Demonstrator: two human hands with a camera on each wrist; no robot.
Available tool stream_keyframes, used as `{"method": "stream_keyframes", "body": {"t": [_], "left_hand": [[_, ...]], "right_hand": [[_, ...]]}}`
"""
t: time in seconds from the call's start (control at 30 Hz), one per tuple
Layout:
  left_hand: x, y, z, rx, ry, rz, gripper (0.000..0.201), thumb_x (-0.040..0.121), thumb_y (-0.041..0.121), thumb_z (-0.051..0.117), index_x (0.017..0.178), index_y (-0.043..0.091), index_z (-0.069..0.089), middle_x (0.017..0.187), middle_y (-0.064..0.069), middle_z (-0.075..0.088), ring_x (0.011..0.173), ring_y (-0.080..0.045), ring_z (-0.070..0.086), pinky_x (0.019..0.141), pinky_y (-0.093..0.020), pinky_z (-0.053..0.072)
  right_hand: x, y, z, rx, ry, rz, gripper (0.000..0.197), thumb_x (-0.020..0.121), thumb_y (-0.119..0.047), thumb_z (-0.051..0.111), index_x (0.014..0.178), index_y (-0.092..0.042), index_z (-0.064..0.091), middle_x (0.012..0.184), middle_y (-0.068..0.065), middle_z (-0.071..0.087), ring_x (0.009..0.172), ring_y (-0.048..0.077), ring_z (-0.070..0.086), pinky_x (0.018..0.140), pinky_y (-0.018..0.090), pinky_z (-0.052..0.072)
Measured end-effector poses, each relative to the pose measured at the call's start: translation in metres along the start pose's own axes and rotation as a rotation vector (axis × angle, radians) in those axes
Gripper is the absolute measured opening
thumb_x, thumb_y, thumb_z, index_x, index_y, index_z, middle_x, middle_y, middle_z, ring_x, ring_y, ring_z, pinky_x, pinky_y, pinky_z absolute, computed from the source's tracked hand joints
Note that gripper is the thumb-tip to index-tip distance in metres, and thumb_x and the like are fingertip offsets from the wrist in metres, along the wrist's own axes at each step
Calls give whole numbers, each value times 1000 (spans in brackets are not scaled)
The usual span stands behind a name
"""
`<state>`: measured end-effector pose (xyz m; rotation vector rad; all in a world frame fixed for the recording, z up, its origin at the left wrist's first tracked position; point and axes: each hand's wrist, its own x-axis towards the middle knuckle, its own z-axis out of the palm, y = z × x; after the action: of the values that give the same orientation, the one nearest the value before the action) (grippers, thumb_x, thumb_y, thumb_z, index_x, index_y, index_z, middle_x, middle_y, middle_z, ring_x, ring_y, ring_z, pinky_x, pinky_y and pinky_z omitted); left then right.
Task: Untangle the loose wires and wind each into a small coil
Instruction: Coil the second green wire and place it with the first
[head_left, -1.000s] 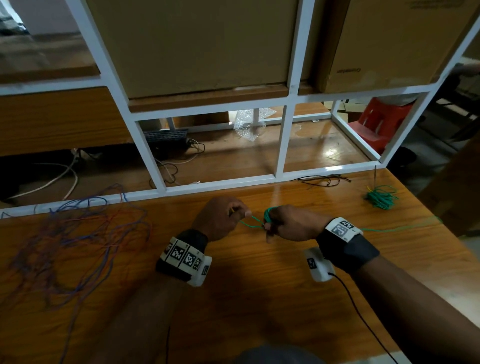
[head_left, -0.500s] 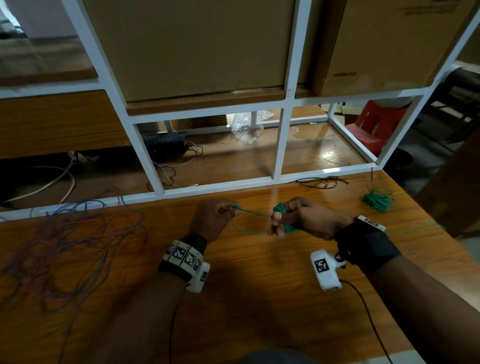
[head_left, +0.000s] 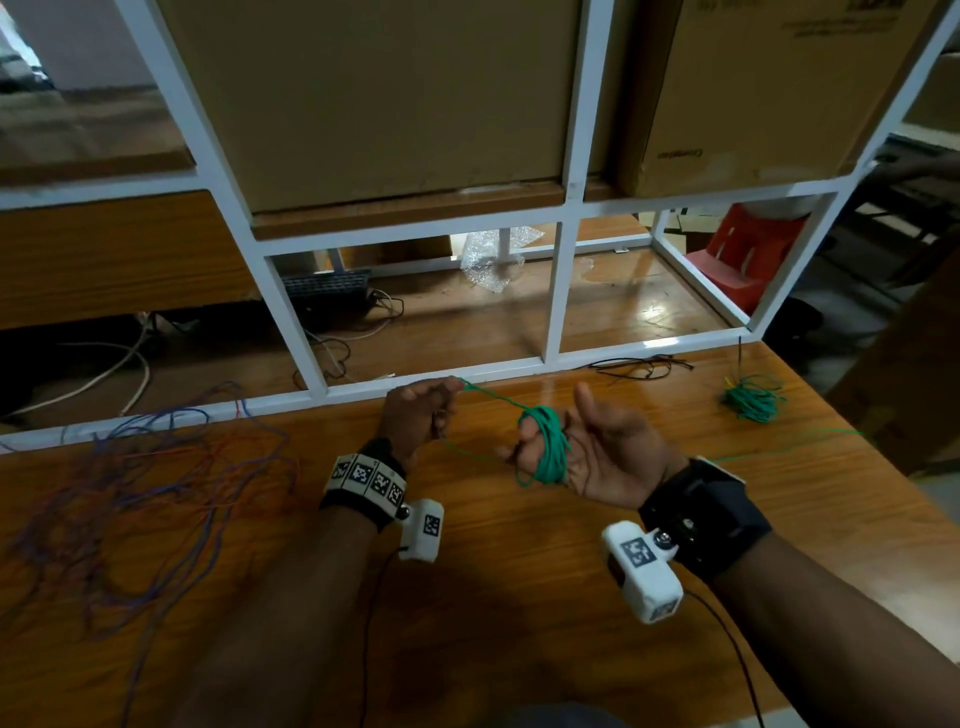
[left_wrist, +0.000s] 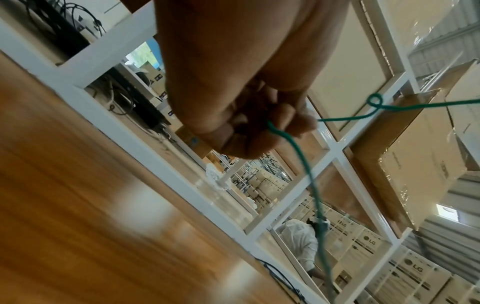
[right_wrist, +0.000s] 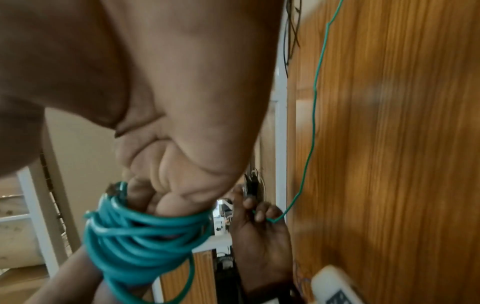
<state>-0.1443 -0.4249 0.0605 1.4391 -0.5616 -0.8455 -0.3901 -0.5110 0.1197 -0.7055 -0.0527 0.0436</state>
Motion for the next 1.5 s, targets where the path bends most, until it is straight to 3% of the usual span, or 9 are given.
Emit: {"method": "stream_keyframes", "body": {"t": [0.2,0.33,0.57,0.67,0.77,0.87,1.07,1.27,1.5], "left_hand": [[-5,-11,21,34,134,-136,27,92,22,68,67,22,77,53,4,38,44,-13,26,49,-24,18],[-12,-17,30,-16,165,-201,22,95,29,68,99,10,77,53,8,36,42,-10,24,39,-22,19],[-66,-13,66,241,-2,-75,23,94,21,69,96,-2,75,39,15,48,38,-3,39,39,-14,28],[-71,-11,70,295,-15,-22,21,91,23,72,85,4,80,43,13,52,44,-4,45,38,-12,29],[-66,-2,54,347,7,-3,21,90,26,73,79,10,80,55,10,60,47,0,47,46,-16,34],[-62,8,37,388,-11,-4,20,90,26,73,77,12,80,66,13,67,61,0,55,60,-20,41],[-52,19,16,480,7,28,20,87,32,75,75,16,80,88,5,75,92,-14,67,80,-30,48],[-40,38,-4,670,15,183,19,87,30,76,73,19,80,83,8,74,81,-1,65,72,-19,46],[-30,45,-1,748,-15,266,19,88,33,75,79,17,80,84,5,75,82,-5,65,78,-25,48]], "right_hand": [[11,-11,12,141,80,-217,84,93,-63,58,136,9,53,134,27,62,132,31,57,115,34,41],[16,-29,10,240,214,-420,78,96,-54,58,138,11,50,140,27,59,142,31,48,119,34,38],[37,-49,-23,176,742,-795,69,95,-49,53,135,7,58,136,22,64,133,26,58,119,34,36],[40,-33,-32,-397,986,-700,33,99,-41,57,106,-11,72,103,2,70,97,15,63,94,32,45],[39,-13,-45,-1103,1034,-423,62,95,-67,50,111,-10,70,98,14,66,92,29,60,86,49,49],[35,-8,-55,-1185,997,-305,75,88,-75,47,117,-8,66,110,20,67,105,34,63,99,55,50],[37,-6,-61,-1714,759,109,45,84,-29,69,127,-18,61,120,4,68,112,23,63,96,40,54],[32,-9,-66,-1941,619,111,36,87,-14,71,123,-11,64,114,7,69,103,25,65,82,28,49],[38,-9,-59,-1964,590,252,19,96,-28,68,106,-12,65,107,8,69,98,27,66,84,43,55]]}}
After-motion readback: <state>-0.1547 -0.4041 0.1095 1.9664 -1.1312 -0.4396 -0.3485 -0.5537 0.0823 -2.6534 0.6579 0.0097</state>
